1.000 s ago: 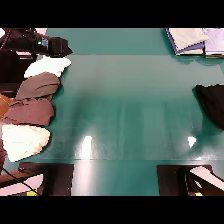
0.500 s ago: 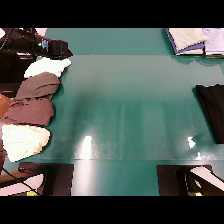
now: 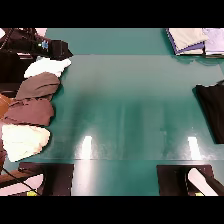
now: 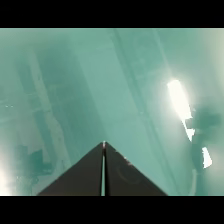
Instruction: Fold the shirts.
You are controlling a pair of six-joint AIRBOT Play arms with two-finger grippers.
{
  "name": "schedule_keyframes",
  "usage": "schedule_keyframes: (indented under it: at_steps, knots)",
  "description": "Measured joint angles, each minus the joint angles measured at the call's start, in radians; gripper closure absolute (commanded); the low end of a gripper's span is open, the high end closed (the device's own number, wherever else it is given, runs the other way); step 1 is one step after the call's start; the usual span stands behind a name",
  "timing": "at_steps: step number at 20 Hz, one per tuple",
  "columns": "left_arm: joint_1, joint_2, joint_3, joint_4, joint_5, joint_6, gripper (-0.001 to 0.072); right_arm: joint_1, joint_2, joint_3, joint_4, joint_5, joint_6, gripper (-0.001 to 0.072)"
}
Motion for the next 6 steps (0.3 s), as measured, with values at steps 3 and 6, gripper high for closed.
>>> schedule_keyframes:
  at_steps: [3,6]
  knots:
    - [0.000,0.000,0.000,0.000,0.000,0.000,0.0682,0.181,0.026,0.001,0.003,-0.027,-0.001,0.0696]
    - [0.000,0.000,0.000,0.000,0.000,0.000,0.0682,0.288,0.037,0.001,0.003,-0.034,-0.002,0.0696]
